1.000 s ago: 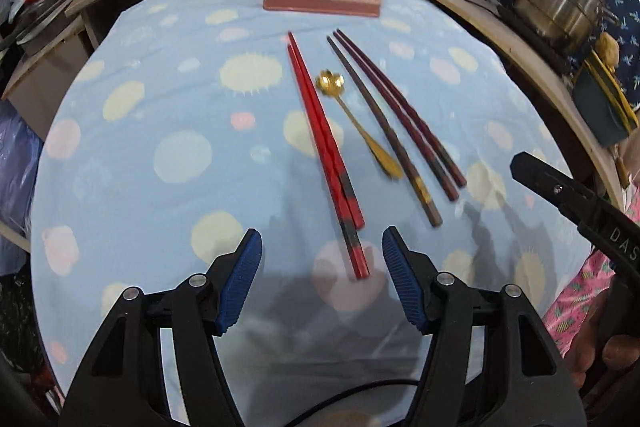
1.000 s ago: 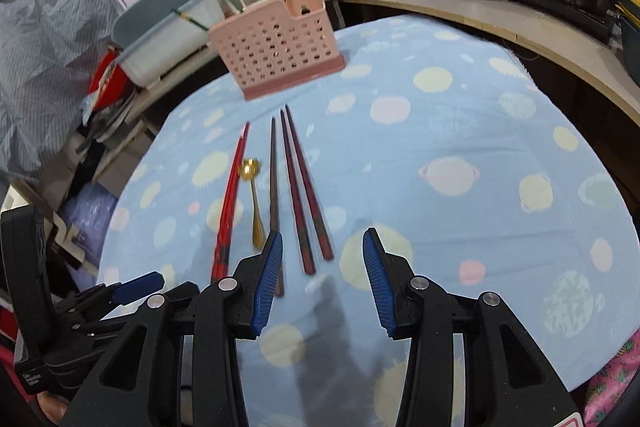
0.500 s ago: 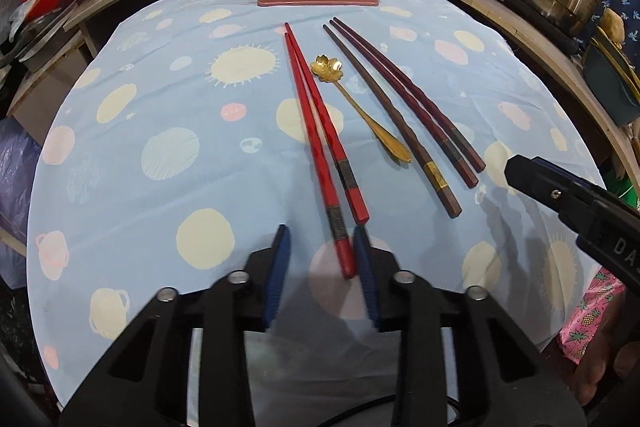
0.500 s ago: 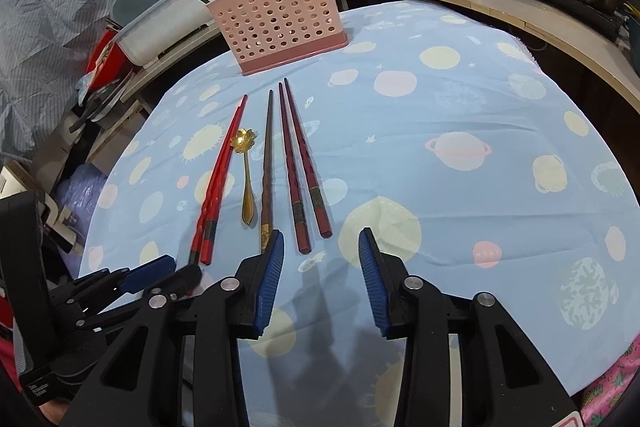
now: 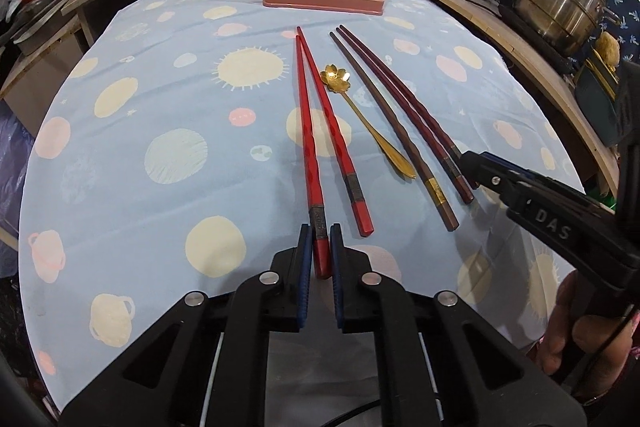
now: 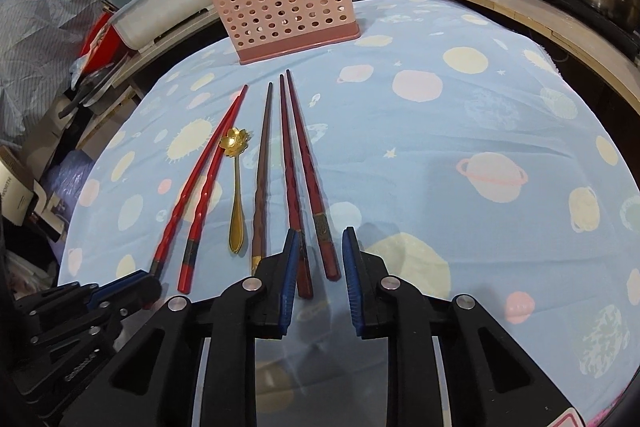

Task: Organize utensils
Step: 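Grasp a red chopstick with the left tool while the right tool grasps a maroon chopstick, then lift the red chopstick with the left tool while the right tool lifts the maroon chopstick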

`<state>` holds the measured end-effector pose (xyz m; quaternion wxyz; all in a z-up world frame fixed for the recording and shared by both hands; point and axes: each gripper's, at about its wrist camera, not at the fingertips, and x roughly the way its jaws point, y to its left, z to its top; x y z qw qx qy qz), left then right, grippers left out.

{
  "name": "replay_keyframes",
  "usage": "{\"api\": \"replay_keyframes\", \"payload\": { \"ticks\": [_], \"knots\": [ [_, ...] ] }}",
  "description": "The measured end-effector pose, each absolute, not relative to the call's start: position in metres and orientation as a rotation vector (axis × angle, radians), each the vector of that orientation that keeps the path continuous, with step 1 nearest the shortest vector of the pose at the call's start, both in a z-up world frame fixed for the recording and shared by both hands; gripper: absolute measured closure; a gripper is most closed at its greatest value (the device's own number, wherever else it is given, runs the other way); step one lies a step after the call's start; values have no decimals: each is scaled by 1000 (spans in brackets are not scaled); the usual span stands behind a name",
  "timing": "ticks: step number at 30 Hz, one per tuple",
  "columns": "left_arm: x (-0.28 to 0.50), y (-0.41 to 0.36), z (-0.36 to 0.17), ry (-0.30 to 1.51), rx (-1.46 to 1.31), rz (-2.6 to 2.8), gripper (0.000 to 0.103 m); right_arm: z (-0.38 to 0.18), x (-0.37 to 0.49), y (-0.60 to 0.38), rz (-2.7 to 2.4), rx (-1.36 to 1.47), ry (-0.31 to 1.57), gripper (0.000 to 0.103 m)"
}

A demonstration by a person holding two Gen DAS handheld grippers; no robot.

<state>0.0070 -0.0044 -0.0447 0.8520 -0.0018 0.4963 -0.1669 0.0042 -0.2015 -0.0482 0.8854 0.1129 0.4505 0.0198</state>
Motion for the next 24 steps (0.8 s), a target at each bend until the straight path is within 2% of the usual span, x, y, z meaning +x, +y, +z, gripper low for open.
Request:
{"api": "replay_keyframes", "payload": {
  "ticks": [4,8,12,20,24],
  "knots": [
    [9,0,-43,1044,-29,-354,94,-52,9,-199,43,226,938,86],
    [9,2,-41,1043,-36,-352,94,-50,9,-197,45,206,937,98],
    [8,4,-38,1033,-43,-354,94,-49,7,-199,44,213,934,101],
    [7,11,-26,1005,-60,-348,94,-42,3,-200,52,212,924,101],
    [7,13,-25,1009,-64,-342,94,-42,3,-197,49,201,922,97]
  ]
}}
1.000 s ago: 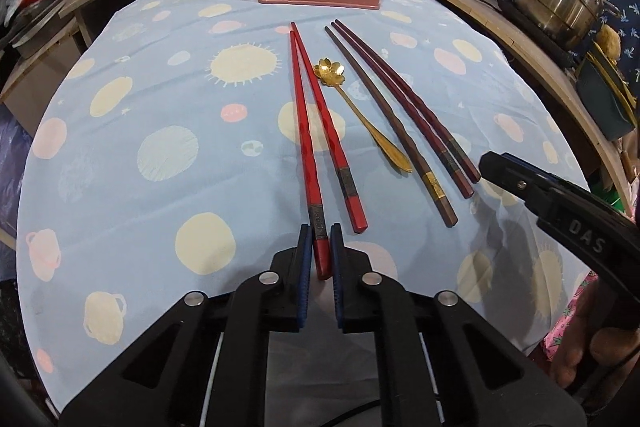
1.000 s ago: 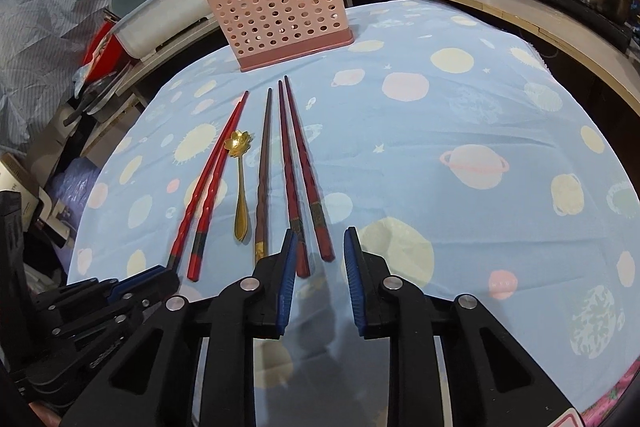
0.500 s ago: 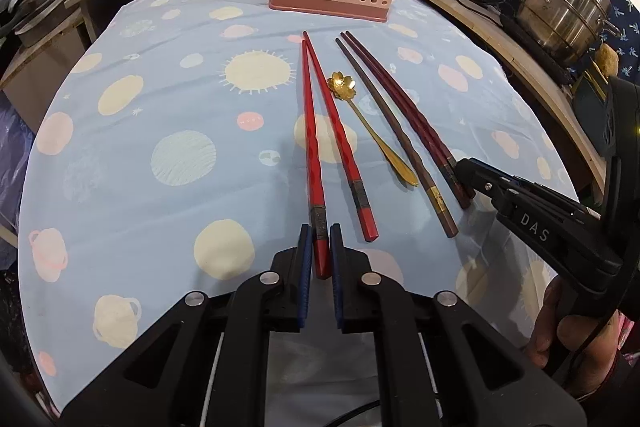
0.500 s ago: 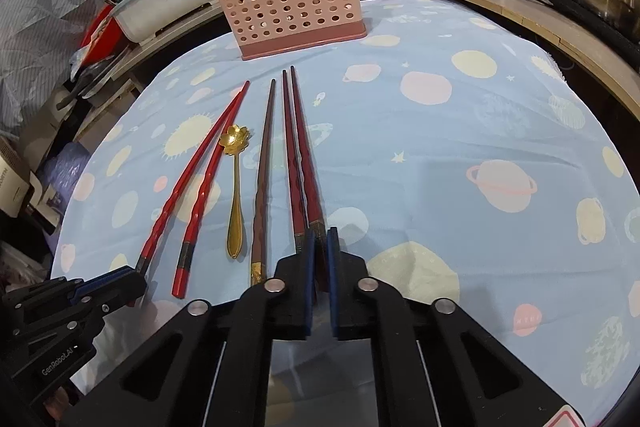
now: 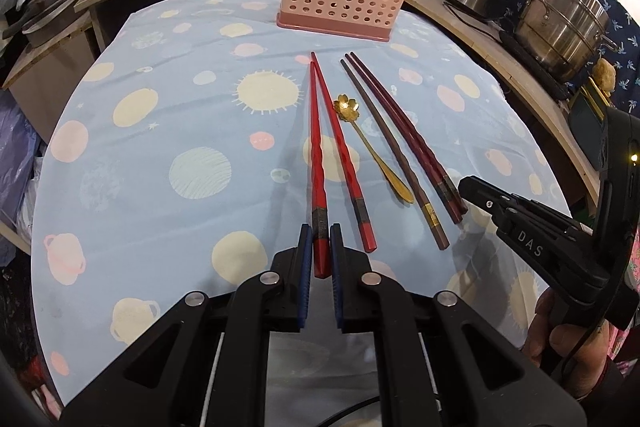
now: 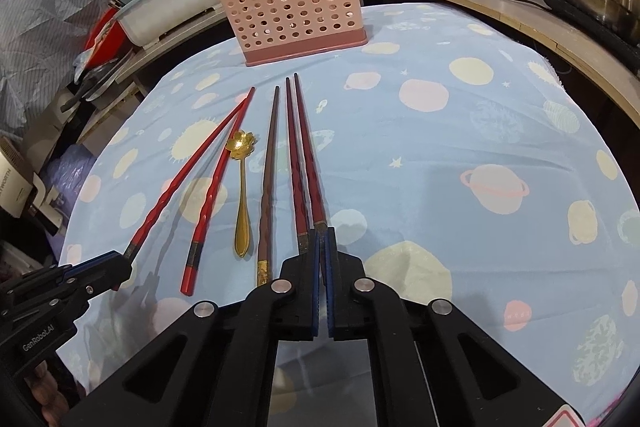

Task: Organize utensils
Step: 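Lift the red chopstick with the left tool while the right tool lifts the maroon chopstick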

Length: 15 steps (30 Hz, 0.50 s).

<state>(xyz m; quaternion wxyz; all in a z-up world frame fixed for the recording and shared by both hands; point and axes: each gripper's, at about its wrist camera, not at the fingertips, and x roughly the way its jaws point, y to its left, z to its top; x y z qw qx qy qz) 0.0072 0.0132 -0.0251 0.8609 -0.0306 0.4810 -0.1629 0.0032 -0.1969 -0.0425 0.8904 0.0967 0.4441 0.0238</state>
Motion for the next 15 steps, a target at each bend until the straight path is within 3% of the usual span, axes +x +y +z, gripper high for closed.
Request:
{"api": "replay_keyframes", "payload": {
  "ticks": [15],
  "knots": [
    [10,12,-31,1029,-66,-335,94,-53,11,-194,66,189,950,93]
  ]
}}
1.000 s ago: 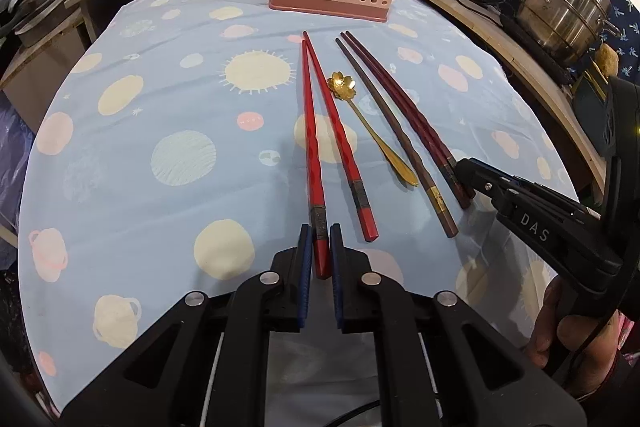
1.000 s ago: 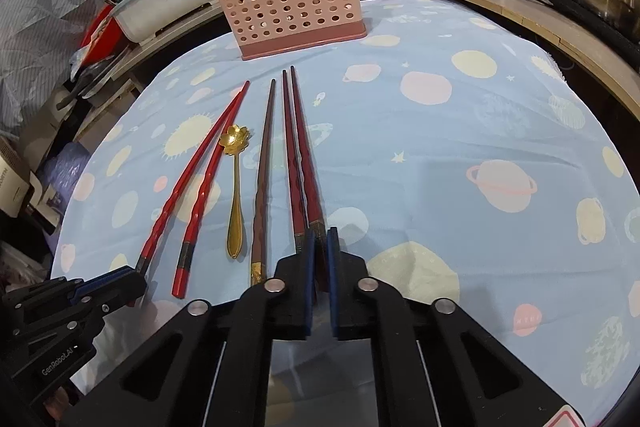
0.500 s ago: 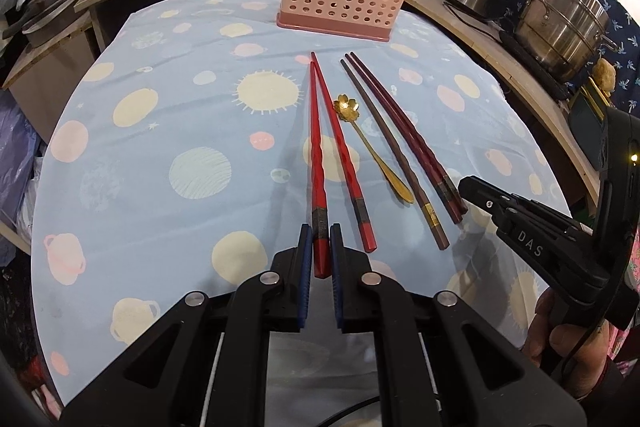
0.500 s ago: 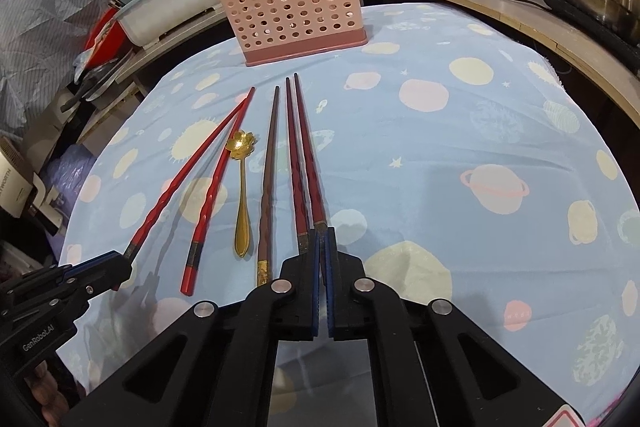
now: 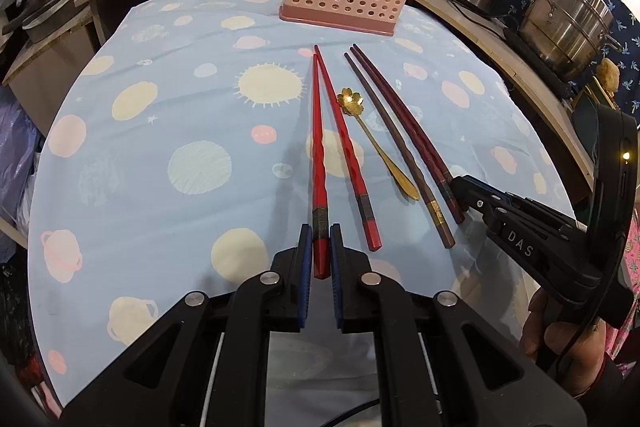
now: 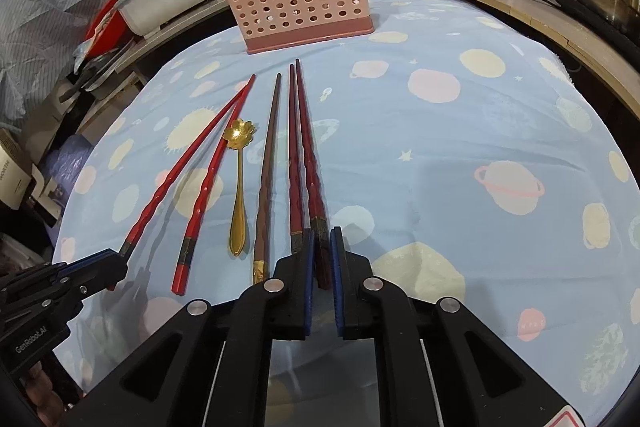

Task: Organize utensils
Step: 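Lift the red chopstick with the left tool while the right tool lifts the maroon chopstick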

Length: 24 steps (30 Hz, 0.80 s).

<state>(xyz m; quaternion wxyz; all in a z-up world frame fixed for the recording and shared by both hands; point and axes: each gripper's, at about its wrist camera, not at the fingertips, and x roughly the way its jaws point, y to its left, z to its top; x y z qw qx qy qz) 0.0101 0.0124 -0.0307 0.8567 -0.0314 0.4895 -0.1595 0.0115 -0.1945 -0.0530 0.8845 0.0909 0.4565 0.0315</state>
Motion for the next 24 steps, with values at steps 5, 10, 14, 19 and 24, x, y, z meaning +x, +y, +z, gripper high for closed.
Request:
{"api": "replay_keyframes", "payload": {
  "ticks": [5,10,14,19,24],
  "knots": [
    [12,14,-34,1038,-71,-333,94,-56,13,-191,63,175,955,93],
    [12,14,-34,1038,-75,-337,94,-55,12,-191,62,180,953,93],
    [11,16,-27,1021,-81,-342,95,-45,6,-193,65,194,930,94],
    [8,20,-9,983,-97,-343,94,-16,-5,-195,73,204,864,95],
    [10,26,22,915,-110,-347,95,23,-14,-199,79,219,773,95]
  ]
}}
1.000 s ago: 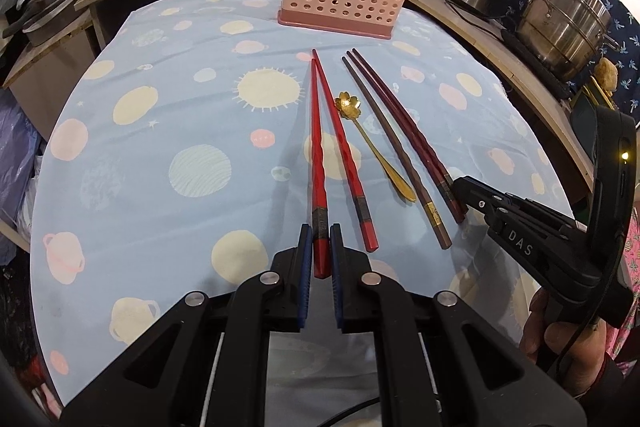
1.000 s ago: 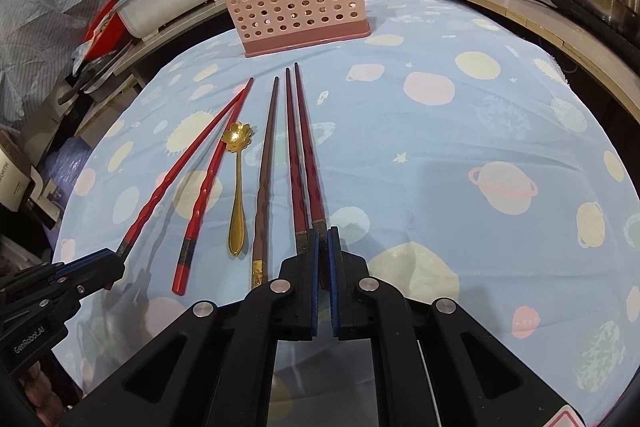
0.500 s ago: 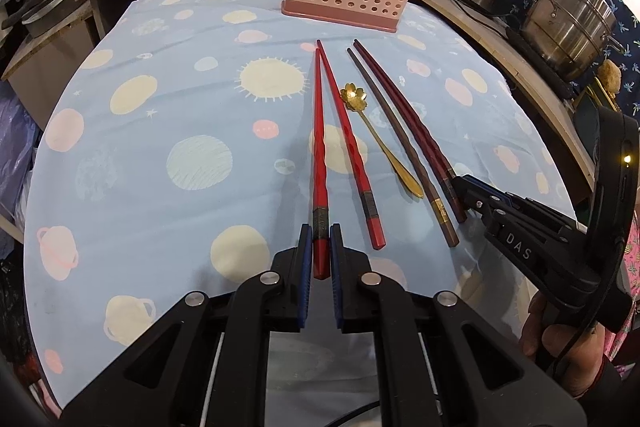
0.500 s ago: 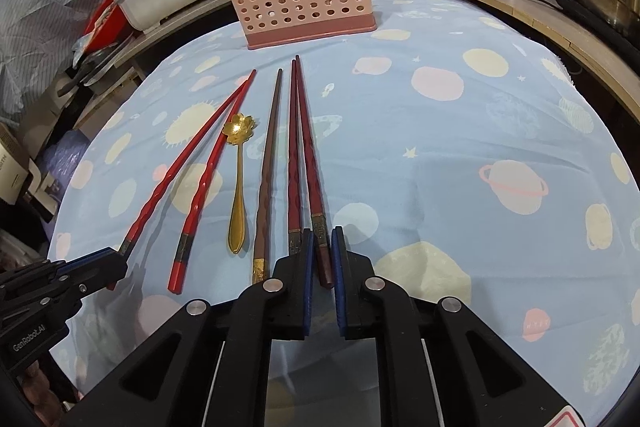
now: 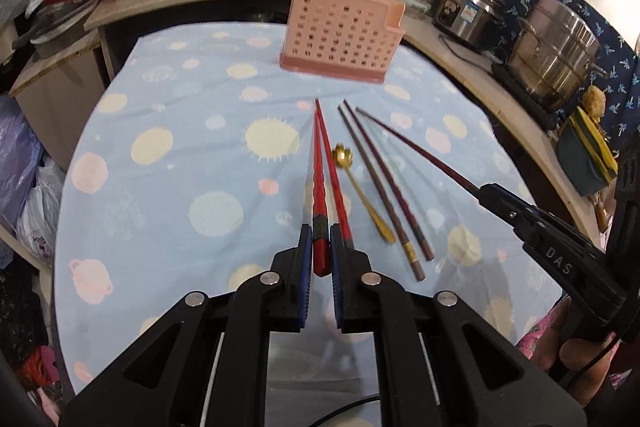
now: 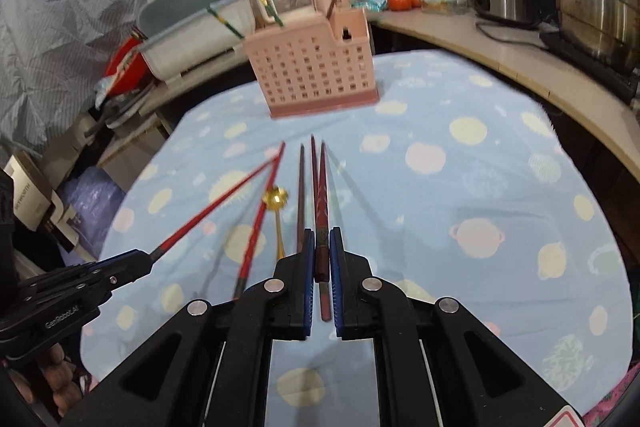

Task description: Organize utensils

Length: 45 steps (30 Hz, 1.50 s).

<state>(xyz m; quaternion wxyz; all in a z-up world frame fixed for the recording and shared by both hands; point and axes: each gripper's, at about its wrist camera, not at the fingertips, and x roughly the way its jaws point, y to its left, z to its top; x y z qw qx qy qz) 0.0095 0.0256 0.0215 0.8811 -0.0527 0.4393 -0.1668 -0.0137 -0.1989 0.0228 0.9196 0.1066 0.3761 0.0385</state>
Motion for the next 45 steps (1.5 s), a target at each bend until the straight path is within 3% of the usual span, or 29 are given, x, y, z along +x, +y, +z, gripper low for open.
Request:
{"api": "replay_keyframes", "payload": {
  "ticks": [16,22,24,35,38,40,42,45],
  "knots": [
    [52,19,141,642,-104,-365,97,140,6,-218,97,218,541,94],
    [73,11,168,586,-82,-362,97,159,24,-223,105,228,504,95],
    [82,8,177,567,-77,-360,103,167,31,-224,105,229,489,95],
    [126,6,208,521,-83,-358,103,189,68,-233,95,228,444,95],
    [130,9,186,575,-70,-356,100,179,64,-231,101,237,460,95],
    [135,10,162,649,-67,-348,91,171,61,-231,105,253,477,95],
    [139,11,136,710,-65,-333,74,166,60,-233,104,275,487,95],
    [147,13,100,801,-79,-323,66,164,60,-236,97,300,486,95]
  ]
}}
